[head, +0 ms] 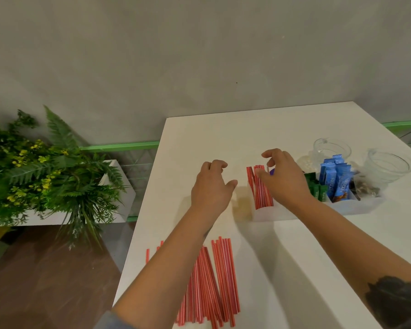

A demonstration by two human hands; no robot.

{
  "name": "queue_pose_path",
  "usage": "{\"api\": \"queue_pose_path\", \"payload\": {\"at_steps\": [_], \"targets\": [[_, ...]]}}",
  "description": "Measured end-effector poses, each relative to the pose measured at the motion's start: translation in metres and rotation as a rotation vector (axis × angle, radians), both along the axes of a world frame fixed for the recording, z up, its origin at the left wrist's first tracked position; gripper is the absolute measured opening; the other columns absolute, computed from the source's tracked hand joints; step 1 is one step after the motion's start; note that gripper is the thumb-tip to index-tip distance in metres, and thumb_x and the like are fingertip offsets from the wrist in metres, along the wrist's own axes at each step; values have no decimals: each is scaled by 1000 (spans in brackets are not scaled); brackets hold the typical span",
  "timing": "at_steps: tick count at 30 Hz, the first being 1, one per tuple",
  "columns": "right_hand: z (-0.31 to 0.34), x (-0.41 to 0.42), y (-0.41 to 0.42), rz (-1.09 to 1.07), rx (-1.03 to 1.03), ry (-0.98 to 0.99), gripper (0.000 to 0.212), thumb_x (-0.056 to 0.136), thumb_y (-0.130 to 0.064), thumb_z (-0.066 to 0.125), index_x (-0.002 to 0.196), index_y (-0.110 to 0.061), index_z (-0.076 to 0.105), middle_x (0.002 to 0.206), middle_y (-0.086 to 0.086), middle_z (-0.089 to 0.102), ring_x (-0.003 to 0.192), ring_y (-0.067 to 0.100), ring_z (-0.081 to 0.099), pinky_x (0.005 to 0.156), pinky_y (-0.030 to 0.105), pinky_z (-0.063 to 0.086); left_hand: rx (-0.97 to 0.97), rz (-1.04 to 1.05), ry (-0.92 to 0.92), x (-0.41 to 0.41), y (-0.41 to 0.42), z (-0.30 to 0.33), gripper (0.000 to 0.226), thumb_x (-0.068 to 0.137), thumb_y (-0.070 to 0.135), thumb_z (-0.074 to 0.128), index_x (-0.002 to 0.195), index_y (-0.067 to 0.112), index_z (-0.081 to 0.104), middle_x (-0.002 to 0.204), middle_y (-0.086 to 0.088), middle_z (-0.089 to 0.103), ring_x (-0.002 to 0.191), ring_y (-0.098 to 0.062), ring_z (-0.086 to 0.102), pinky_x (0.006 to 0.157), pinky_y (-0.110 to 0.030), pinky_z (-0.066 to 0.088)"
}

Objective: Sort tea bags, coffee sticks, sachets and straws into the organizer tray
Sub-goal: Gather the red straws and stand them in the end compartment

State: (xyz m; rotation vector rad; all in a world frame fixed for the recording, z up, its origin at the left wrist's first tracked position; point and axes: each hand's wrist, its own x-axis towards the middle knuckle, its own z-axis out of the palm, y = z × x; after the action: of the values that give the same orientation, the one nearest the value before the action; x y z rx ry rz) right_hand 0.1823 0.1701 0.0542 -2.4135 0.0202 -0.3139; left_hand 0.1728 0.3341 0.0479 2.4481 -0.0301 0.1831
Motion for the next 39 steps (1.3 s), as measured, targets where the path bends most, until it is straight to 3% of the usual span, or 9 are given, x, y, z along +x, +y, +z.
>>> {"api": "queue_pose_path", "payload": {"at_steps": [7, 12, 19, 23, 29, 34, 39], "targets": [[3, -46, 36, 76, 60, -39, 25, 88, -29, 60, 111, -22, 53, 89, -4, 56, 83, 14, 55, 69, 30, 42, -1, 67, 58, -42, 47, -2, 42, 86, 33, 63, 123, 21, 49, 121, 1, 48, 107, -16, 56, 81, -28, 45], [-9, -75, 60, 136, 21, 59, 21, 88, -35, 58, 107, -25, 52, 77, -9, 53, 69, 7, 53, 56, 23, 38, 73, 102, 169, -69, 80, -15, 42, 87, 34, 61, 123, 18, 48, 122, -2, 47, 107, -17, 53, 83, -28, 43], [-29, -105, 94, 194, -149, 215, 22, 90, -44, 51, 100, -24, 51, 74, -10, 53, 71, 13, 57, 63, 27, 42, 195, 191, 363, -102, 112, -33, 45, 87, 39, 59, 120, 13, 46, 124, -7, 43, 105, -26, 55, 87, -34, 45], [-39, -117, 111, 228, -290, 314, 33, 90, -52, 44, 96, -21, 51, 80, -5, 57, 75, 16, 57, 65, 28, 43, 282, 249, 447, -116, 126, -39, 61, 85, 49, 59, 125, 7, 41, 128, -13, 43, 114, -30, 52, 92, -39, 47], [-54, -129, 130, 191, -489, 402, 53, 83, -69, 41, 96, -18, 53, 82, -4, 56, 73, 16, 54, 67, 30, 44, 309, 257, 568, -131, 128, -46, 84, 75, 66, 60, 129, 7, 38, 129, -11, 50, 118, -27, 52, 90, -35, 46], [-57, -133, 138, 179, -501, 415, 43, 89, -58, 43, 102, -19, 53, 96, -2, 62, 81, 17, 58, 75, 31, 43, 255, 217, 537, -132, 120, -47, 60, 75, 54, 69, 110, 10, 48, 111, -6, 60, 102, -23, 60, 72, -28, 42], [-59, -131, 142, 192, -554, 404, 27, 96, -39, 38, 103, -17, 53, 97, -1, 63, 85, 20, 62, 70, 31, 38, 243, 163, 544, -128, 117, -46, 42, 83, 45, 66, 97, 5, 62, 101, -11, 67, 94, -25, 64, 67, -27, 40]]}}
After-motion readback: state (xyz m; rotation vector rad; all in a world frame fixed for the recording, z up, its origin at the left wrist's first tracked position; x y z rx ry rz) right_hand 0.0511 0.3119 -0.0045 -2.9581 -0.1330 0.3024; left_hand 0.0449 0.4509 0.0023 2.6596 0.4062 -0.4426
